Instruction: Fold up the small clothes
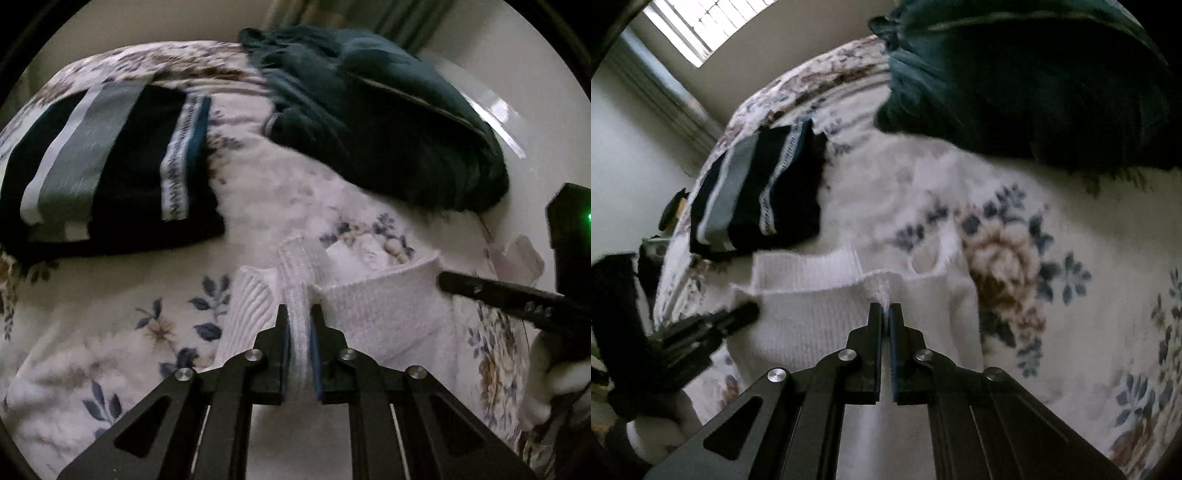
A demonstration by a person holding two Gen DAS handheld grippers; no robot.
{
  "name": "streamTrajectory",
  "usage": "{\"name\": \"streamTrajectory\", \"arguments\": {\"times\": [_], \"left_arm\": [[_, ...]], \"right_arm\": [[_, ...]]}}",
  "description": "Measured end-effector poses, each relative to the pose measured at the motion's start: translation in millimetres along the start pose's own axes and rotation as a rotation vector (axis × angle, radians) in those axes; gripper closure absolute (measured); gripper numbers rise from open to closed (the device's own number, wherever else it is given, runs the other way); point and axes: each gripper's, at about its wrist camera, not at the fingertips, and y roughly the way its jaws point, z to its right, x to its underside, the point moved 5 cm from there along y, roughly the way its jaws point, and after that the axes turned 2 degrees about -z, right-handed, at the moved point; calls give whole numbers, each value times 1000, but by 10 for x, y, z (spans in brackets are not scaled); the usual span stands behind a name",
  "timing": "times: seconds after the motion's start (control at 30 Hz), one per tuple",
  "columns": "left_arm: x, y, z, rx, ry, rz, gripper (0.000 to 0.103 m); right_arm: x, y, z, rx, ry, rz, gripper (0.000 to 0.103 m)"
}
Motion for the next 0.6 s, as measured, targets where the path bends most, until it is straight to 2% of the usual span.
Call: {"name": "streamTrajectory", "arguments": {"times": [0.1,0.2,0.33,0.43,0.53,0.6], "left_arm": [[-101,253,-195,-9,-82,-39,97],[-200,626,-390,-11,-136,-119,97],[-122,1038,-534,-44,-142,-238,97],[-64,1079,-449,-48,-105,-266,96],[-43,1029,-458,-10,-139,-274,96],[-20,997,-480,0,-152,-273,96]], "right_arm": [[-234,237,-52,26,3,-16,100],[-373,648,-19,75,10,-72,100],[-361,1215,95,182,-40,-166,101],[-263,1390,119,110,-13,-266,99],[-263,1206,163,-3,53,-308,84],[-288,934,283,-22,94,-245,59]]}}
